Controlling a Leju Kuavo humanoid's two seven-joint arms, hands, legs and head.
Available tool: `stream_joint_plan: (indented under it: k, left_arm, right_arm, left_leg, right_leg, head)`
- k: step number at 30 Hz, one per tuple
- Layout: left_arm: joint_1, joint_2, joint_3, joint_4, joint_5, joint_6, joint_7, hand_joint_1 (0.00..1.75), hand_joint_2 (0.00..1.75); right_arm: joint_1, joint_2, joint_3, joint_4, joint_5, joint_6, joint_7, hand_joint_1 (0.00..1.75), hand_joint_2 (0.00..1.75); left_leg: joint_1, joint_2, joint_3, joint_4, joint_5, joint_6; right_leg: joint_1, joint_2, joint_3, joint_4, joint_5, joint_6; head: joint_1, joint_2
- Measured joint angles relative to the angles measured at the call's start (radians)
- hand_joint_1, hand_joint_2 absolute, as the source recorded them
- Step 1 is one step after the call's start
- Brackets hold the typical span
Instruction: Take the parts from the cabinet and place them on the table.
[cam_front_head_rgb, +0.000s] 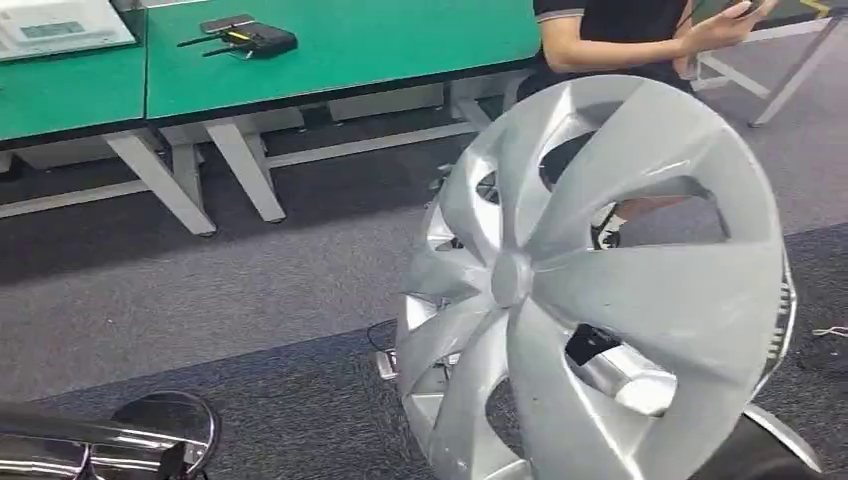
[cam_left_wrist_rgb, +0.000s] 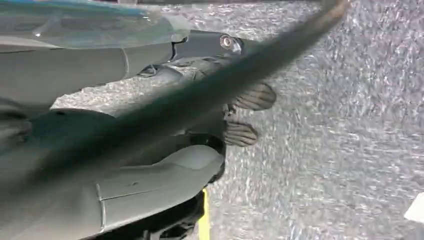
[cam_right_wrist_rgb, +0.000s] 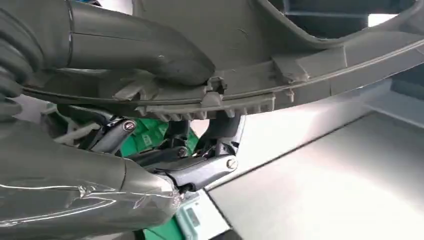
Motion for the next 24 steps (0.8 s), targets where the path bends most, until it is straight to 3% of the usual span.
stream_joint_plan:
  k: [1,2,3,5,6,7,8,9,10,11,12,13,16,17,18,19,21,22,23,24]
  left_arm:
    - [0.001,0.0,0.0,0.0,0.0,0.0,0.0,0.0,1.75]
    - [0.002,-0.002,0.0,0.0,0.0,0.001,0.0,0.0,1.75]
    - [0.004,-0.001,0.001,0.0,0.0,0.001,0.0,0.0,1.75]
    - [0.007,-0.001,0.001,0.0,-0.002,0.001,0.0,0.0,1.75]
    - [0.009,0.0,0.001,0.0,-0.003,0.001,0.001,0.0,1.75]
    - [0.009,0.0,0.002,0.0,-0.004,0.001,0.003,0.0,1.75]
    - [0.009,-0.001,0.002,0.0,-0.006,0.001,0.003,0.0,1.75]
    - [0.009,-0.003,0.002,0.0,-0.007,0.001,0.006,0.0,1.75]
    - [0.009,-0.005,0.002,0.0,-0.008,0.001,0.006,0.0,1.75]
    - [0.009,-0.006,0.002,0.0,-0.01,0.001,0.006,0.0,1.75]
    - [0.009,-0.006,0.002,0.0,-0.01,0.001,0.006,0.0,1.75]
    - [0.008,-0.006,0.002,0.0,-0.011,0.001,0.006,0.0,1.75]
    - [0.01,-0.006,0.002,0.0,-0.014,0.001,0.01,0.0,1.75]
    - [0.009,-0.007,0.002,0.0,-0.015,0.001,0.01,0.0,1.75]
    - [0.008,-0.009,0.002,0.0,-0.016,0.001,0.011,0.0,1.75]
    - [0.008,-0.01,0.002,0.0,-0.016,0.001,0.011,0.0,1.75]
    - [0.009,-0.012,0.002,0.0,-0.016,0.0,0.014,0.0,1.75]
    - [0.01,-0.013,0.002,0.0,-0.016,0.0,0.016,0.0,1.75]
    - [0.01,-0.014,0.002,0.0,-0.016,0.0,0.017,0.0,1.75]
    - [0.01,-0.015,0.002,0.0,-0.016,0.0,0.018,0.0,1.75]
  right_arm:
    - [0.003,-0.005,-0.005,-0.006,0.0,-0.006,0.004,1.75,1.75]
    - [0.005,-0.01,-0.009,-0.011,0.0,-0.011,0.005,1.75,1.75]
    - [0.005,-0.015,-0.015,-0.015,0.0,-0.011,0.005,1.75,1.75]
    - [0.007,-0.021,-0.023,-0.023,0.0,-0.018,0.008,1.75,1.75]
    - [0.01,-0.027,-0.026,-0.025,0.0,-0.024,0.009,1.75,1.75]
    - [0.017,-0.032,-0.029,-0.029,0.0,-0.031,0.011,1.75,1.75]
    - [0.025,-0.04,-0.034,-0.033,0.0,-0.034,0.013,1.75,1.75]
    - [0.03,-0.047,-0.039,-0.04,0.0,-0.036,0.017,1.75,1.75]
    - [0.032,-0.052,-0.045,-0.047,-0.001,-0.038,0.02,1.75,1.75]
    - [0.032,-0.056,-0.048,-0.056,-0.002,-0.04,0.023,1.75,1.75]
    - [0.032,-0.061,-0.052,-0.063,-0.005,-0.043,0.028,1.75,1.75]
    - [0.032,-0.061,-0.055,-0.069,-0.005,-0.048,0.032,1.75,1.75]
    - [0.046,-0.072,-0.066,-0.085,-0.006,-0.059,0.037,1.75,1.75]
    - [0.047,-0.074,-0.07,-0.092,-0.006,-0.061,0.038,1.75,1.75]
    - [0.046,-0.077,-0.074,-0.101,-0.006,-0.063,0.038,1.75,1.75]
    - [0.045,-0.077,-0.075,-0.107,-0.006,-0.063,0.038,1.75,1.75]
    - [0.049,-0.078,-0.078,-0.113,-0.006,-0.064,0.038,1.75,1.75]
    - [0.054,-0.08,-0.08,-0.113,-0.006,-0.065,0.039,1.75,1.75]
    - [0.058,-0.081,-0.08,-0.113,-0.006,-0.066,0.04,1.75,1.75]
    - [0.06,-0.082,-0.081,-0.114,-0.006,-0.066,0.041,1.75,1.75]
  left_leg:
    - [0.002,0.008,0.002,-0.007,0.004,0.005]
    - [0.013,0.02,0.006,-0.017,0.009,0.012]
    - [0.011,0.025,0.008,-0.019,0.009,0.017]
    - [0.008,0.039,0.009,-0.018,0.007,0.022]
    - [0.007,0.049,0.008,-0.018,0.007,0.022]
    - [0.007,0.055,0.009,-0.018,0.006,0.022]
    - [0.008,0.061,0.01,-0.017,0.005,0.022]
    - [0.008,0.065,0.012,-0.016,0.004,0.022]
    - [0.009,0.07,0.014,-0.014,0.001,0.018]
    - [0.009,0.076,0.016,-0.01,-0.004,0.013]
    - [0.005,0.082,0.016,-0.008,-0.007,0.008]
    - [-0.001,0.085,0.011,0.005,-0.009,0.005]
    - [-0.001,0.106,0.013,0.001,-0.005,-0.005]
    - [0.0,0.107,0.007,0.008,-0.016,-0.011]
    - [0.003,0.081,-0.003,0.039,-0.042,-0.016]
    - [0.004,0.063,-0.032,0.107,-0.081,-0.018]
    - [0.005,0.05,-0.117,0.283,-0.153,-0.023]
    - [0.004,0.049,-0.148,0.343,-0.166,-0.022]
    - [0.004,0.047,-0.154,0.349,-0.153,-0.02]
    - [0.003,0.046,-0.134,0.303,-0.117,-0.015]
  right_leg:
    - [0.002,0.008,-0.001,-0.003,0.002,0.007]
    - [0.003,-0.013,-0.008,0.01,-0.011,0.011]
    - [0.007,-0.048,-0.023,0.045,-0.039,0.016]
    - [0.003,-0.072,-0.093,0.211,-0.125,0.022]
    - [0.003,-0.074,-0.129,0.291,-0.155,0.025]
    - [0.003,-0.076,-0.147,0.335,-0.164,0.028]
    - [0.003,-0.077,-0.141,0.324,-0.147,0.029]
    - [0.002,-0.079,-0.112,0.266,-0.109,0.029]
    - [0.002,-0.084,-0.067,0.176,-0.062,0.029]
    - [0.002,-0.104,-0.014,0.066,-0.012,0.027]
    - [0.008,-0.132,0.011,0.02,-0.026,0.027]
    - [0.011,-0.126,0.018,0.004,-0.021,0.015]
    - [0.013,-0.104,0.009,0.012,-0.016,0.004]
    - [0.004,-0.098,0.015,0.004,-0.011,-0.007]
    - [0.005,-0.09,0.014,0.003,-0.008,-0.012]
    - [0.004,-0.087,0.011,0.003,-0.005,-0.018]
    - [0.005,-0.073,0.008,0.003,-0.004,-0.021]
    - [0.006,-0.065,0.008,0.003,-0.003,-0.023]
    - [0.007,-0.056,0.008,0.003,-0.003,-0.023]
    - [0.007,-0.047,0.008,0.003,-0.002,-0.023]
  head:
    - [0.001,0.0]
    - [0.005,0.0]
    - [0.012,0.0]
    - [0.031,0.0]
    - [0.033,0.0]
    - [0.036,0.0]
    - [0.039,0.0]
    - [0.046,0.0]
    - [0.053,0.0]
    - [0.059,0.0]
    - [0.063,0.0]
    - [0.07,0.0]
    - [0.052,0.0]
    - [0.054,0.0]
    - [0.048,0.0]
    - [0.039,0.0]
    - [0.024,0.0]
    - [0.02,0.0]
    - [0.016,0.0]
    - [0.013,0.0]
